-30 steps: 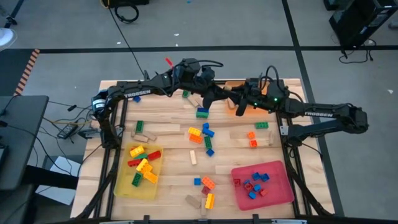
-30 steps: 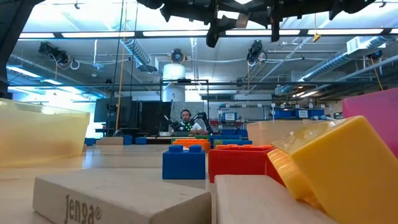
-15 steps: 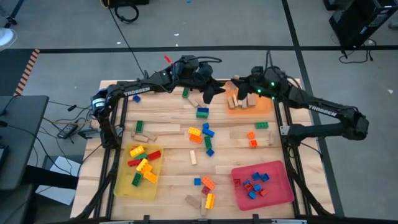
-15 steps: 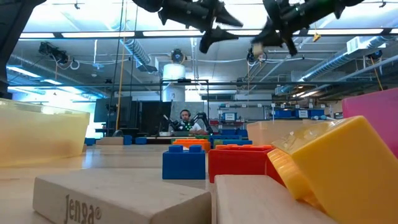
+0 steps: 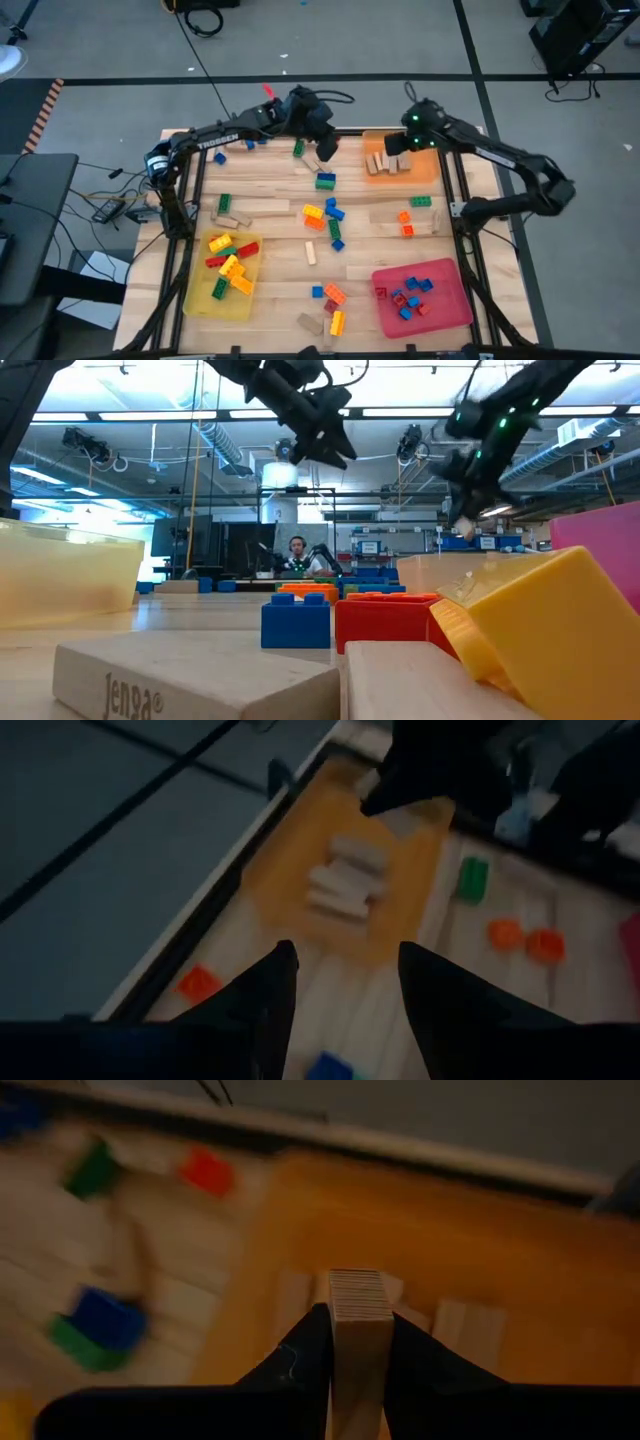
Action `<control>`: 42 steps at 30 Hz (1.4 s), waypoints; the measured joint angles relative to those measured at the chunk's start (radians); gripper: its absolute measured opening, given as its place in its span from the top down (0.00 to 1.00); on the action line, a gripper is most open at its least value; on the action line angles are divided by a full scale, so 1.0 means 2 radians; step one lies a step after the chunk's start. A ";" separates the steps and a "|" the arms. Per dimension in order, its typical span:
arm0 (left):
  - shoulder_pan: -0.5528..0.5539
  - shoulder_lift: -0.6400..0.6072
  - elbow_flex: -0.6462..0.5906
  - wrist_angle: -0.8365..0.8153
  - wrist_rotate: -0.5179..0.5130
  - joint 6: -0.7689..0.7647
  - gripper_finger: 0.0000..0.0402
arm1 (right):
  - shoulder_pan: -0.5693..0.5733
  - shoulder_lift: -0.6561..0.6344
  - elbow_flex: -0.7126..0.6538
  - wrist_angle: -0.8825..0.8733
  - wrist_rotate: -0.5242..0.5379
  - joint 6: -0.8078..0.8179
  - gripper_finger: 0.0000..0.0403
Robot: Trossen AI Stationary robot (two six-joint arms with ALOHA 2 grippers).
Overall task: Sort blocks by size
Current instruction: Put the brown block into the orange bin
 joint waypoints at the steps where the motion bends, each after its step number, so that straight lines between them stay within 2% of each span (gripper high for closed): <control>1: -0.001 0.000 0.000 -0.012 -0.003 -0.001 0.54 | -0.005 0.016 0.000 0.000 -0.004 -0.001 0.83; 8: -0.024 0.000 0.000 -0.063 -0.018 -0.011 0.57 | -0.031 0.110 0.000 -0.017 -0.019 -0.002 0.83; 11: -0.045 -0.006 -0.003 -0.060 -0.054 -0.007 0.60 | -0.034 0.132 0.000 -0.017 -0.023 -0.003 0.82; 14: -0.063 -0.023 -0.019 -0.050 -0.091 -0.009 0.63 | -0.035 0.140 0.000 -0.016 -0.030 -0.009 0.72; 17: -0.075 -0.042 -0.039 -0.046 -0.098 -0.013 0.65 | -0.035 0.135 0.000 -0.017 -0.030 -0.017 0.58; 21: -0.096 -0.060 -0.060 -0.046 -0.107 -0.031 0.66 | -0.035 0.104 0.000 -0.022 -0.030 -0.031 0.45; 24: -0.121 -0.069 -0.065 -0.052 -0.140 -0.044 0.66 | -0.035 0.068 0.000 -0.036 -0.031 -0.036 0.40; 27: -0.158 -0.072 -0.065 -0.065 -0.190 -0.055 0.66 | -0.032 0.024 0.000 -0.054 -0.032 -0.042 0.39; 29: -0.182 -0.072 -0.065 -0.071 -0.204 -0.061 0.66 | -0.025 -0.007 0.000 -0.068 -0.032 -0.048 0.40; 36: -0.244 -0.072 -0.066 -0.084 -0.211 -0.094 0.66 | 0.002 -0.111 0.000 -0.100 -0.032 -0.049 0.41; 42: -0.290 -0.072 -0.066 -0.153 -0.196 -0.093 0.66 | 0.030 -0.167 0.000 -0.130 -0.032 -0.044 0.41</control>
